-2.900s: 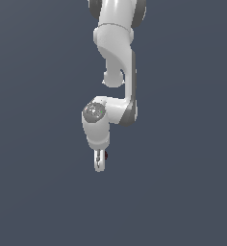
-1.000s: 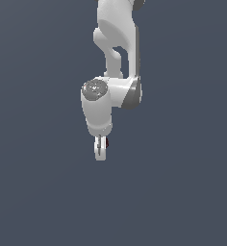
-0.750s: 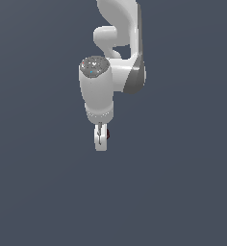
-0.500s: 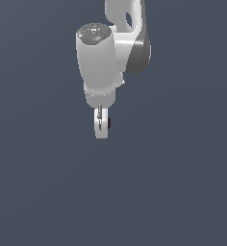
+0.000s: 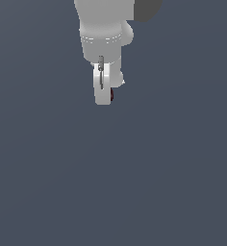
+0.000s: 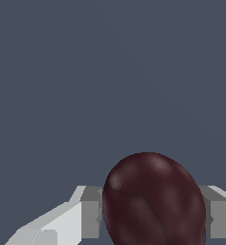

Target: Pick up the object and move it to a goal position.

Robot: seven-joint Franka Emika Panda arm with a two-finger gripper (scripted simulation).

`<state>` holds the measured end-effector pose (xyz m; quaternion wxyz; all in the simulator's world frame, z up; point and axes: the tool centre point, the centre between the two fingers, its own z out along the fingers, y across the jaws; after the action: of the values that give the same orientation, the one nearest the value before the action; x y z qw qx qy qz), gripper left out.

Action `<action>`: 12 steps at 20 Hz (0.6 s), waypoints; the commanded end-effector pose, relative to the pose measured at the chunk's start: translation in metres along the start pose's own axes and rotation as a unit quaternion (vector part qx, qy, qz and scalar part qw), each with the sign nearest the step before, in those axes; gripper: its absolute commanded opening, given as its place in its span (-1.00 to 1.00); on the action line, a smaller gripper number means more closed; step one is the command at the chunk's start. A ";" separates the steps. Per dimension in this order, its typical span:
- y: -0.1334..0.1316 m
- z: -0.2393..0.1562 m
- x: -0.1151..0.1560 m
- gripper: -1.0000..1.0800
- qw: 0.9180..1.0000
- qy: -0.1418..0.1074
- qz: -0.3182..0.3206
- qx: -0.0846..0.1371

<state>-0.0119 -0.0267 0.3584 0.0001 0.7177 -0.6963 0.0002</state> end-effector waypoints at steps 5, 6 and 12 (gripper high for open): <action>0.009 -0.063 -0.007 -1.00 1.000 0.000 -0.001 0.000; 0.010 -0.070 -0.008 -1.00 1.000 0.000 -0.001 0.000; 0.012 -0.102 -0.012 -1.00 1.000 0.000 -0.001 0.000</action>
<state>-0.0238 -0.0158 0.4530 0.0000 0.7186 -0.6954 0.0003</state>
